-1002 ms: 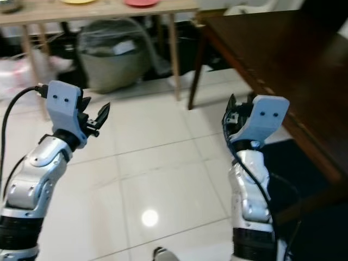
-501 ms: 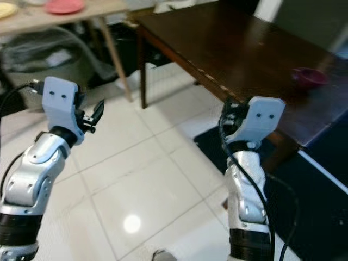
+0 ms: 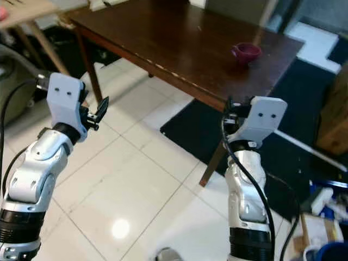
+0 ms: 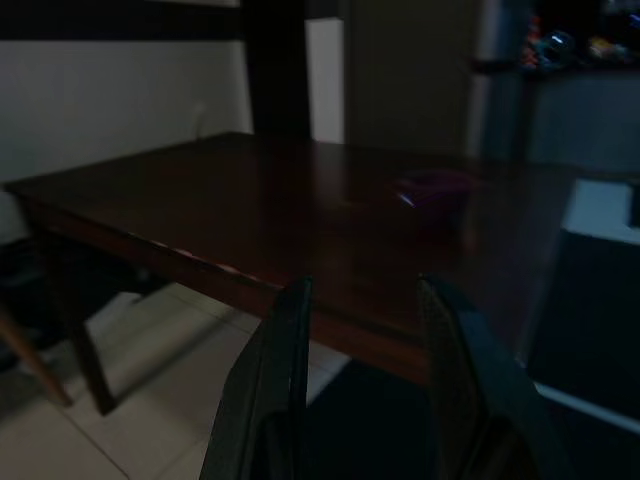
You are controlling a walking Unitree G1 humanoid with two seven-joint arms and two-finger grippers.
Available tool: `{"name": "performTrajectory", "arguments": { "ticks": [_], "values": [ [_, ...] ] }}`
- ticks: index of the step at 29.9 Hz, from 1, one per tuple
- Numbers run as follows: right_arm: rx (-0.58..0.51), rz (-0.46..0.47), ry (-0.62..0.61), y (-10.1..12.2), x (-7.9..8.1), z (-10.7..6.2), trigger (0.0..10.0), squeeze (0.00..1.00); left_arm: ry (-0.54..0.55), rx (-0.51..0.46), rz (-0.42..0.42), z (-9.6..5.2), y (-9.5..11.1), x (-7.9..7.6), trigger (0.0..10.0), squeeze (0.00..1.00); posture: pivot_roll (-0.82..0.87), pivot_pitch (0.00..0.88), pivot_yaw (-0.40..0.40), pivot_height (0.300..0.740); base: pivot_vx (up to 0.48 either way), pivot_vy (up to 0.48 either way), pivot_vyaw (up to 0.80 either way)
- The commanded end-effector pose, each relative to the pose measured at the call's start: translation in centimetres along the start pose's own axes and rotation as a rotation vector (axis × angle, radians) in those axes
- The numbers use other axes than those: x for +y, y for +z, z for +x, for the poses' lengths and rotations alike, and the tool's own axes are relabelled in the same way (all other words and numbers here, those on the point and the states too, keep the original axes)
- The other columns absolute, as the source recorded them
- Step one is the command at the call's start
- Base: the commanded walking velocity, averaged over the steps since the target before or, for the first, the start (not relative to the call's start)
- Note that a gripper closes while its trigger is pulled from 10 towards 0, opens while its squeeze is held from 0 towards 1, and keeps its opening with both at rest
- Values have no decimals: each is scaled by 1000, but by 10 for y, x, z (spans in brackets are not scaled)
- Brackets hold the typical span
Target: Setting the table
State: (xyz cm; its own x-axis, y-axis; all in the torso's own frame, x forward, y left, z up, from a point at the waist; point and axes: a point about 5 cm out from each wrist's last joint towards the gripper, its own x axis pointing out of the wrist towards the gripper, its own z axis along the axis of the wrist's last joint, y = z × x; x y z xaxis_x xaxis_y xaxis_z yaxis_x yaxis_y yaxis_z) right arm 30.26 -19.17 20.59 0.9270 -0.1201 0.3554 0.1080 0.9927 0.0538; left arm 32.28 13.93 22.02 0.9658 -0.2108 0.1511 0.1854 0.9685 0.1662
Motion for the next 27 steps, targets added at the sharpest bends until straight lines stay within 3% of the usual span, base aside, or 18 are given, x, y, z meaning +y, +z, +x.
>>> {"name": "performTrajectory", "arguments": {
  "ticks": [1,27],
  "values": [
    [5,-1,-13,0,-5,-1,10000,0,-19,-2,-1,-1,-1,-3,10000,0,-95,41,70,740,0,0,-800],
    [1,5,-5,0,-3,3,10000,0,-19,-3,-4,1,0,2,10000,0,-93,26,72,740,0,0,-800]
  ]
}}
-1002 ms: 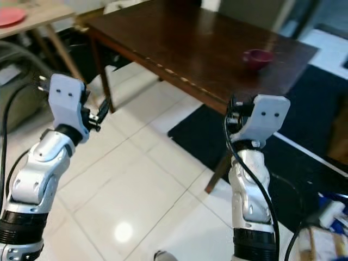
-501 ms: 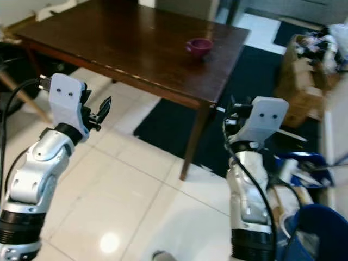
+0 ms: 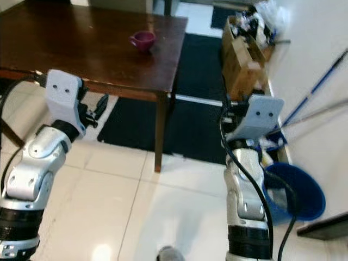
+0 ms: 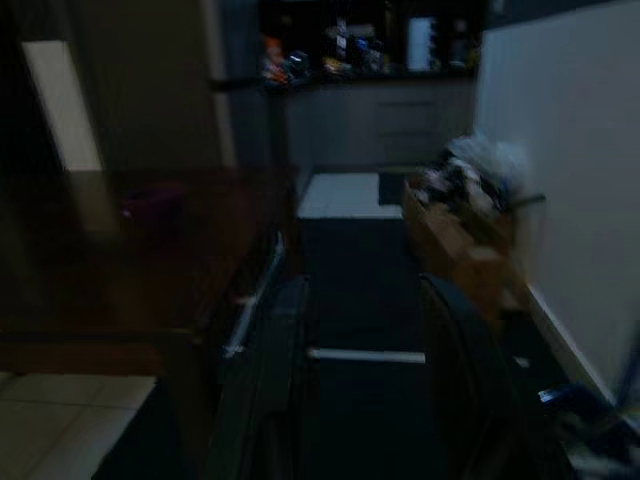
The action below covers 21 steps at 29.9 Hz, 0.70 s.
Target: Setting the table
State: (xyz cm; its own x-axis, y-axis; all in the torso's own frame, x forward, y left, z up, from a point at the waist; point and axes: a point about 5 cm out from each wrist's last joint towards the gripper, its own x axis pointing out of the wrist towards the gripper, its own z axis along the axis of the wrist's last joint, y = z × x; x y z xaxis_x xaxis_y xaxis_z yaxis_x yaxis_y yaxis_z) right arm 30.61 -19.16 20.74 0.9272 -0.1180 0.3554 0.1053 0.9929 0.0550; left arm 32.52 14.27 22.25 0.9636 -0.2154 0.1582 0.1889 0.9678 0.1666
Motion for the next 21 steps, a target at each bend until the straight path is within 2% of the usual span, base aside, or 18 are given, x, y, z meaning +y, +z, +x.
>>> {"name": "performTrajectory", "arguments": {
  "ticks": [1,3,4,7,9,12,13,16,17,18,20,21],
  "values": [
    [0,3,-7,0,-3,0,10000,0,-16,5,-8,-1,-2,-3,10000,0,-93,26,72,740,0,0,-800],
    [5,12,5,-1,-2,0,10000,0,-16,2,-11,-1,-2,-3,10000,0,-94,25,72,740,0,0,-688],
    [17,39,50,-2,3,0,10000,0,-6,1,-8,-1,-2,-2,10000,0,-94,24,73,740,0,0,0],
    [57,181,259,-3,30,-3,10000,0,63,2,9,-2,-3,5,10000,0,-87,15,68,740,0,0,0],
    [62,248,346,-1,42,-5,10000,0,96,4,13,-4,-5,9,10000,0,-78,11,56,740,0,0,0],
    [62,280,398,0,49,-7,10000,0,121,3,15,-8,-6,14,10000,0,-59,11,43,740,0,0,0],
    [69,296,424,-1,54,-7,10000,0,147,3,26,-14,-7,19,10000,0,-36,8,28,740,0,0,0],
    [74,305,439,-2,57,-7,10000,0,164,3,35,-18,-8,22,10000,0,-36,8,28,740,0,0,0],
    [104,309,470,-11,67,-6,10000,0,236,48,46,-44,-17,37,10000,0,12,12,-1,740,0,0,0],
    [104,309,470,-11,67,-6,10000,0,236,48,46,-44,-17,37,10000,0,12,12,-1,740,0,0,0],
    [120,306,486,-15,71,-4,10000,0,280,92,43,-64,-25,44,10000,0,27,16,-11,740,0,0,0],
    [123,303,490,-16,71,-3,10000,0,291,106,39,-69,-27,45,10000,0,27,16,-11,740,0,0,0]
  ]
}}
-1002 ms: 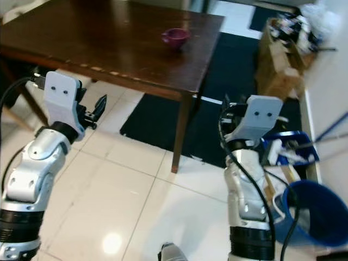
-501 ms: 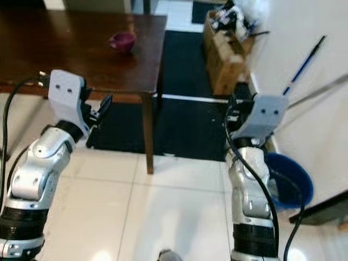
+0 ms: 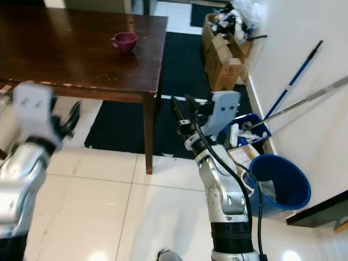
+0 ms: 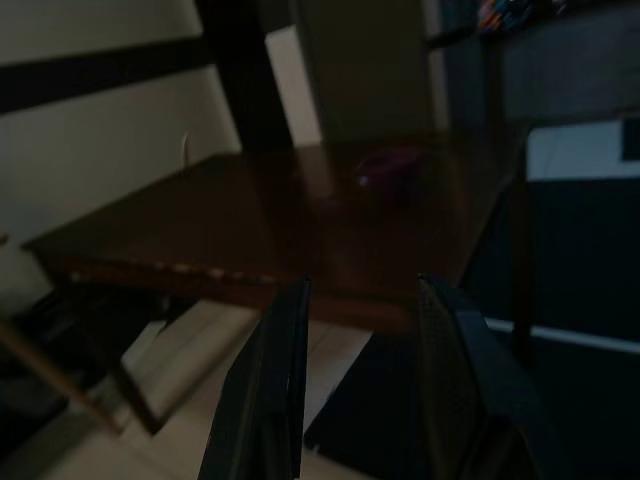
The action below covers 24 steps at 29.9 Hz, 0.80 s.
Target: Setting the table
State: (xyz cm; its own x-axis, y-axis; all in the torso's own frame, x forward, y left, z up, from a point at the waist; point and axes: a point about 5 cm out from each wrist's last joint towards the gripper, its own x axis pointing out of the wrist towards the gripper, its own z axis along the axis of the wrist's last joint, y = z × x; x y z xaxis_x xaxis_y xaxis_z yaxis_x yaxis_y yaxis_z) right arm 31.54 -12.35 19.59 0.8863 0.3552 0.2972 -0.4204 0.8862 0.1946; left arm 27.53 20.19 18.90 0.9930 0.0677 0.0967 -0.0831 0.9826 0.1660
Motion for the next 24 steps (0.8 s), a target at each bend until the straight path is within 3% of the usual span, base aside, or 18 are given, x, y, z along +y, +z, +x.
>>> {"name": "performTrajectory", "arguments": {
  "ticks": [1,12,16,24],
  "values": [
    [5,-10,19,-1,2,3,10000,0,30,12,2,-6,-1,5,10000,0,26,18,-15,740,0,0,0],
    [-31,-36,-35,8,-15,-2,10000,0,-5,-61,17,14,11,-14,10000,0,-2,5,2,740,0,0,0],
    [-59,-32,-41,12,-14,0,10000,0,-2,-106,33,27,22,-16,10000,0,-14,0,15,740,432,0,0],
    [-69,-31,-45,13,-15,0,10000,0,-10,-133,34,34,27,-19,10000,0,-17,0,19,740,480,0,0]
  ]
}}
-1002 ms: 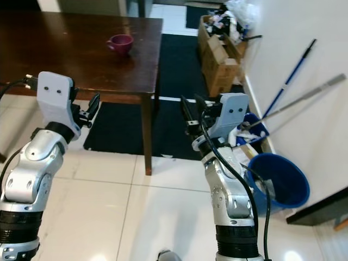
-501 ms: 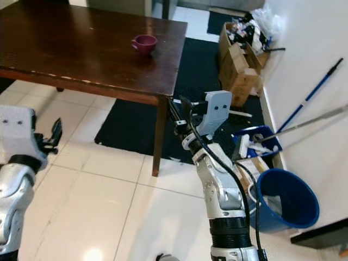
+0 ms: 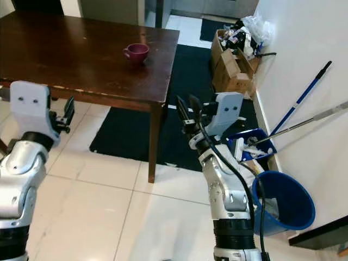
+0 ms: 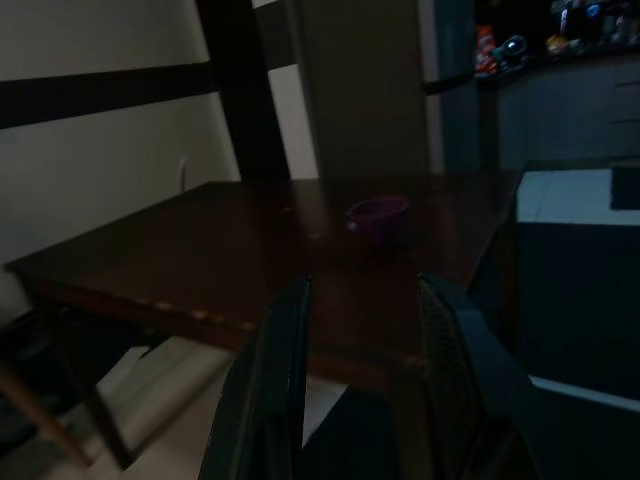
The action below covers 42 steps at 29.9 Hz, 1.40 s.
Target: Setting the table
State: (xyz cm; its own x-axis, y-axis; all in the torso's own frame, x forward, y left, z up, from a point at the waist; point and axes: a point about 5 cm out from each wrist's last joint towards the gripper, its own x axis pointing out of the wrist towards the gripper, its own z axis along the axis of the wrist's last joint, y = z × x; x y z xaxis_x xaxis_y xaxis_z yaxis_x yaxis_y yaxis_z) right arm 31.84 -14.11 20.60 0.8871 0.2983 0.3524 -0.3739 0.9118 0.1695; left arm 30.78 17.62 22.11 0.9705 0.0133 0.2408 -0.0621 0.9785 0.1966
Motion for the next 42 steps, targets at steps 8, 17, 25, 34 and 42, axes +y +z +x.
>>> {"name": "performTrajectory", "arguments": {
  "ticks": [8,17,25,34,42],
  "values": [
    [-1,11,8,-1,0,3,10000,0,17,14,8,2,-7,2,10000,0,-14,0,17,740,480,0,0],
    [-9,7,-11,-1,-2,3,10000,0,-11,2,2,7,-5,-4,10000,0,-23,0,28,740,480,0,0],
    [-13,11,-44,1,-7,2,10000,0,-39,-7,-4,10,-3,-9,10000,0,-30,0,33,740,480,0,-297],
    [-7,-13,-84,1,-13,2,10000,0,-60,-13,-9,13,-3,-13,10000,0,-35,0,37,740,480,0,-301],
    [-7,-19,-100,2,-16,1,10000,0,-70,-11,-12,13,-4,-15,10000,0,-35,0,37,740,475,0,0]
  ]
}}
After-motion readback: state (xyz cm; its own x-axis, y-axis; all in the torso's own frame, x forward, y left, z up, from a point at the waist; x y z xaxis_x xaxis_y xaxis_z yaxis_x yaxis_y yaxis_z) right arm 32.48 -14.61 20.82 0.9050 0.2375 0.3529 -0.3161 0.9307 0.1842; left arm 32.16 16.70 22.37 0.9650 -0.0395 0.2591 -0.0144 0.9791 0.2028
